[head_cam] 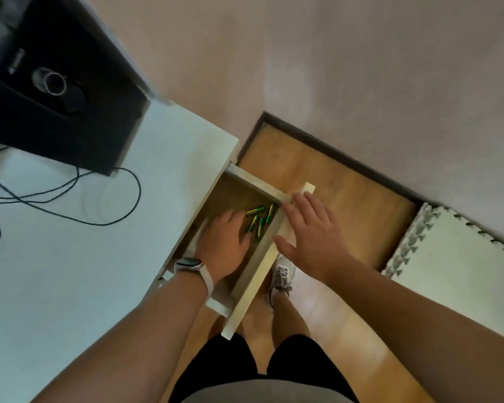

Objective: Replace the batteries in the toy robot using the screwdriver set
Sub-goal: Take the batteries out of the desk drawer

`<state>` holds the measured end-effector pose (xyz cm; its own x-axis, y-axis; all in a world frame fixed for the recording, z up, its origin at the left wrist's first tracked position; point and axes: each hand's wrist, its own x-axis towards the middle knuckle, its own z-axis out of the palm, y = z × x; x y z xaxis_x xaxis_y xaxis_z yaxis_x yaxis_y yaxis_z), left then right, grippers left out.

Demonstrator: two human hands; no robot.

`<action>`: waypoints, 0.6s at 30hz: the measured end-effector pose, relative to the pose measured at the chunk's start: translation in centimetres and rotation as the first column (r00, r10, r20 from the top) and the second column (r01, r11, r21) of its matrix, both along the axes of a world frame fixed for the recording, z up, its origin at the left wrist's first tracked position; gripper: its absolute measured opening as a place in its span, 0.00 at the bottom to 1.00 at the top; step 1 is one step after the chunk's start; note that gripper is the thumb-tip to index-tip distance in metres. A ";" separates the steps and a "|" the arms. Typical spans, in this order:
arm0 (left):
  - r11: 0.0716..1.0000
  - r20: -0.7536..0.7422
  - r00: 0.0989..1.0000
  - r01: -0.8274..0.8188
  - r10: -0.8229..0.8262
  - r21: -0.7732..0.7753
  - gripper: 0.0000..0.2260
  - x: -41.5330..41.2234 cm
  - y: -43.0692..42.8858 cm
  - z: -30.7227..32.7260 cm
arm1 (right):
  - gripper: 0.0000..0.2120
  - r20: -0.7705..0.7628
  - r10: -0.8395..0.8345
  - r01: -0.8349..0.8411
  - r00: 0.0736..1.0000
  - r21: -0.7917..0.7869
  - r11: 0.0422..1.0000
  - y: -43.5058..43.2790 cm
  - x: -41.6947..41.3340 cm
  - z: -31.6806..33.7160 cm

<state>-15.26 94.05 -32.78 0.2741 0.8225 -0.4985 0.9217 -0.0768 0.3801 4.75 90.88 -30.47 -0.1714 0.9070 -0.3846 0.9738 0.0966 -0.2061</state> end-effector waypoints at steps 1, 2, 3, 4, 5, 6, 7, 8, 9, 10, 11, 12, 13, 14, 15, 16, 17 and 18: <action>1.000 0.004 1.000 0.014 -0.014 0.001 0.22 0.2 0.4 -0.7 | 0.33 0.018 0.000 -0.001 1.000 0.012 1.000 0.0 -0.1 -0.3; 1.000 0.005 1.000 0.031 -0.031 0.001 0.23 0.4 0.7 -1.4 | 0.33 0.036 -0.002 0.001 0.999 0.021 1.000 -0.1 -0.2 -0.5; 0.999 0.005 0.999 0.045 -0.045 0.003 0.23 0.6 1.1 -2.1 | 0.33 0.050 -0.008 0.006 0.999 0.029 1.000 -0.1 -0.2 -0.6; 0.998 0.004 0.998 0.055 -0.055 0.008 0.23 0.8 1.4 -2.8 | 0.33 0.058 -0.016 0.014 0.998 0.034 0.999 -0.2 -0.2 -0.8; 0.998 -0.003 0.998 0.063 -0.063 0.012 0.23 0.9 1.6 -3.4 | 0.33 0.055 -0.027 0.025 0.998 0.041 0.999 -0.4 -0.2 -1.0; 0.997 -0.017 0.997 0.072 -0.072 0.019 0.23 0.9 1.8 -4.0 | 0.33 0.044 -0.035 0.033 0.998 0.043 0.999 -0.5 -0.2 -1.2; 0.996 -0.033 0.996 0.081 -0.080 0.027 0.22 0.9 2.0 -4.5 | 0.33 0.031 -0.042 0.040 0.999 0.041 0.998 -0.6 -0.2 -1.4; 0.996 -0.045 0.995 0.088 -0.087 0.033 0.21 1.0 2.0 -5.0 | 0.32 0.019 -0.050 0.049 0.999 0.039 0.998 -0.8 -0.2 -1.6; 0.995 -0.048 0.995 0.092 -0.090 0.040 0.21 1.0 2.0 -5.3 | 0.32 0.012 -0.061 0.061 0.998 0.041 0.997 -1.0 -0.3 -1.8; 0.995 -0.044 0.995 0.093 -0.091 0.043 0.20 1.0 2.0 -5.5 | 0.32 0.006 -0.071 0.071 0.997 0.045 0.996 -1.1 -0.3 -1.9; 0.995 -0.034 0.996 0.089 -0.088 0.037 0.20 1.1 2.0 -5.7 | 0.32 0.002 -0.079 0.078 0.997 0.048 0.996 -1.1 -0.4 -1.9; 0.996 -0.024 0.996 0.081 -0.081 0.022 0.20 1.3 2.0 -5.8 | 0.32 -0.002 -0.084 0.084 0.996 0.054 0.995 -1.1 -0.5 -1.8; 0.997 -0.016 0.997 0.072 -0.072 0.004 0.21 1.4 2.0 -5.8 | 0.31 -0.005 -0.088 0.088 0.996 0.060 0.994 -1.2 -0.6 -1.8; 0.998 -0.008 0.998 0.061 -0.061 -0.020 0.21 1.6 1.9 -5.8 | 0.31 -0.003 -0.090 0.090 0.996 0.062 0.994 -1.2 -0.7 -1.8; 0.998 0.005 0.999 0.041 -0.041 -0.051 0.21 1.7 1.9 -5.7 | 0.31 0.001 -0.091 0.091 0.996 0.061 0.994 -1.2 -0.8 -1.8; 0.996 0.025 1.000 0.013 -0.011 -0.090 0.20 1.9 1.9 -5.5 | 0.31 0.005 -0.094 0.094 0.996 0.060 0.994 -1.2 -0.8 -1.9; 0.991 0.045 0.999 -0.020 0.027 -0.134 0.19 2.0 1.8 -5.4 | 0.31 0.008 -0.098 0.097 0.995 0.061 0.993 -1.2 -0.9 -1.9; 0.984 0.056 0.996 -0.052 0.063 -0.172 0.18 2.1 1.8 -5.3 | 0.31 0.013 -0.099 0.098 0.995 0.062 0.993 -1.2 -0.9 -2.0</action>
<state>-13.16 95.82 -38.07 0.2632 0.7419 -0.6167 0.8974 0.0463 0.4387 3.86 89.67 -32.43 -0.0743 0.9412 -0.3295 0.9823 0.0120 -0.1871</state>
